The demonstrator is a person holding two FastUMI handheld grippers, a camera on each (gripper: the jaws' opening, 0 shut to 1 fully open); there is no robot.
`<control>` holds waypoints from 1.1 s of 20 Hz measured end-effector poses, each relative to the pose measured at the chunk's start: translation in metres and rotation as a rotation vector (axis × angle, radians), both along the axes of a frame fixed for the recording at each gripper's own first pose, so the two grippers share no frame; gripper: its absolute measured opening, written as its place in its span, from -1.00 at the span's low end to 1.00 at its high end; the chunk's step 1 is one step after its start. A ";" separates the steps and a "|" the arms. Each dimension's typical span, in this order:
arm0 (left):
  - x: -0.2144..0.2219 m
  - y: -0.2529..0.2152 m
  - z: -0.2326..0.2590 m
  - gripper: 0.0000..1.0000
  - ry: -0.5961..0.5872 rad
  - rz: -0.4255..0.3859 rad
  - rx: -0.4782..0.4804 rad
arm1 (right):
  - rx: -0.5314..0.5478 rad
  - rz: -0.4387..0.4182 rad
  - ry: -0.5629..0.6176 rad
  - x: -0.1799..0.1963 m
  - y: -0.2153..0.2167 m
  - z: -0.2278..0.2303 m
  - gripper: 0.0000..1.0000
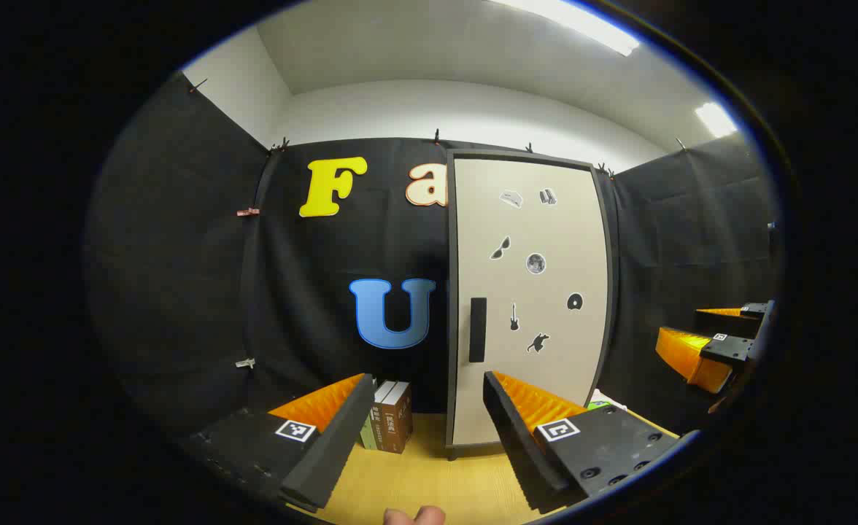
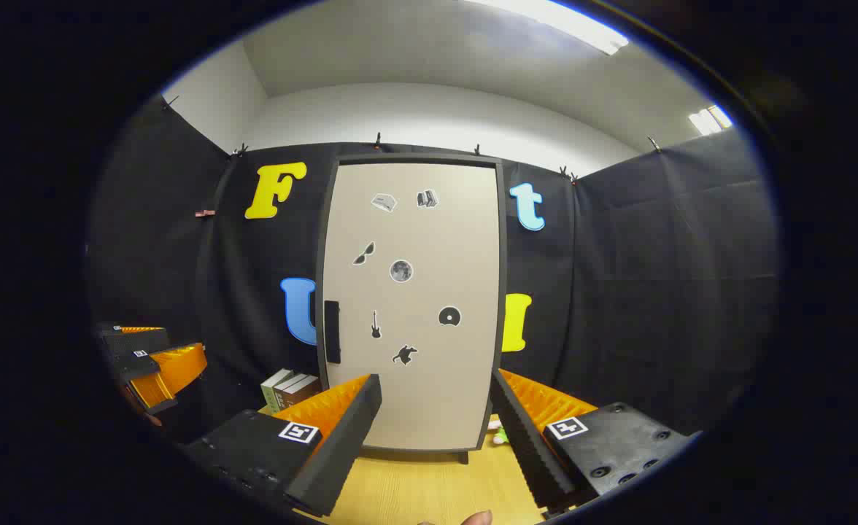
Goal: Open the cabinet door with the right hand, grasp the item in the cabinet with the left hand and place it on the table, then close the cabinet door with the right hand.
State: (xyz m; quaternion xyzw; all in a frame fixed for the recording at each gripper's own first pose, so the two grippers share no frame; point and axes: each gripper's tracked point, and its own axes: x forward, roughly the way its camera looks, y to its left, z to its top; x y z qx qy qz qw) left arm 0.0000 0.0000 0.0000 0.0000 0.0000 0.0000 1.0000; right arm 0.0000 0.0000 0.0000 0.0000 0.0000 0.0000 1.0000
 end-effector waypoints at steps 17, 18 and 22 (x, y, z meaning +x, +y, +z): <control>0.017 0.000 -0.003 0.89 0.002 -0.003 0.029 | 0.000 0.017 0.001 0.014 0.007 -0.004 0.94; 0.017 -0.001 -0.004 0.89 0.003 -0.006 0.027 | 0.003 0.021 0.000 0.014 0.008 -0.004 0.94; 0.018 0.001 -0.008 0.89 0.010 -0.009 0.029 | 0.013 0.043 0.001 0.018 0.016 -0.004 0.94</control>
